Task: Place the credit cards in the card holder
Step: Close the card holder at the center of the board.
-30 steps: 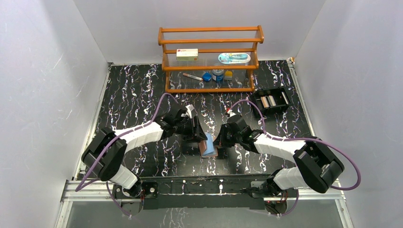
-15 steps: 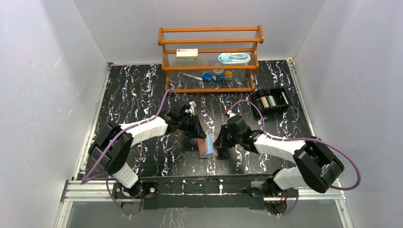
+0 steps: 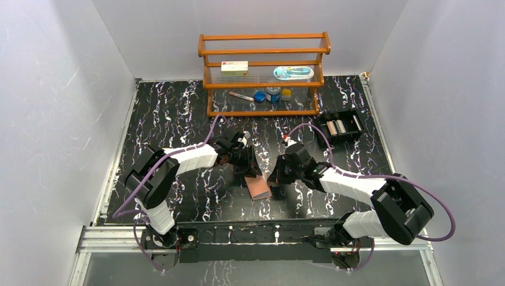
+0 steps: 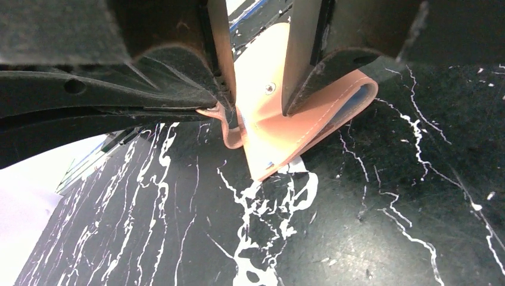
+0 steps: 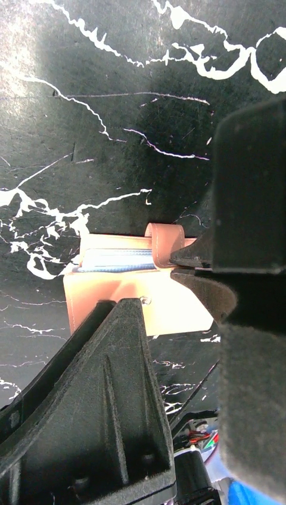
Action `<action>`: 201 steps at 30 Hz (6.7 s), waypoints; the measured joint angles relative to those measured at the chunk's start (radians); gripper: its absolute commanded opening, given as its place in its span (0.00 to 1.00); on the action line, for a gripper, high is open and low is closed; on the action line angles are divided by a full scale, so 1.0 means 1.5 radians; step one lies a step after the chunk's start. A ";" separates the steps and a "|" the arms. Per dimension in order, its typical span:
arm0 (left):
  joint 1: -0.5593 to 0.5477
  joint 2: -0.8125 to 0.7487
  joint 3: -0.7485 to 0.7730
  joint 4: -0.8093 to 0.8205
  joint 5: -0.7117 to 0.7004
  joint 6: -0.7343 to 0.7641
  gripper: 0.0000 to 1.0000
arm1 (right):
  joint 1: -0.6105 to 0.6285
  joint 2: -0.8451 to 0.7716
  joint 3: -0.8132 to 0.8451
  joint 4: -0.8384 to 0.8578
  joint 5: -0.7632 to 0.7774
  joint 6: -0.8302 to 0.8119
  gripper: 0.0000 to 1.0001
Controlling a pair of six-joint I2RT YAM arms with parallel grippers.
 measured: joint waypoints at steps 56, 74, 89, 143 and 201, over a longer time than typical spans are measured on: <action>-0.004 -0.028 0.005 -0.184 -0.065 0.033 0.34 | 0.009 0.094 0.074 -0.020 -0.036 0.020 0.18; -0.003 -0.016 0.008 -0.184 -0.060 0.035 0.34 | 0.009 0.083 0.092 -0.063 -0.018 0.014 0.25; -0.003 -0.008 0.013 -0.166 -0.037 0.035 0.39 | 0.009 0.080 0.092 -0.042 -0.048 0.013 0.33; -0.003 0.002 0.013 -0.144 -0.022 0.047 0.33 | -0.075 0.047 0.007 0.039 -0.119 0.071 0.26; -0.003 0.004 -0.004 -0.100 0.007 0.058 0.31 | -0.018 0.025 0.049 -0.057 -0.035 0.052 0.32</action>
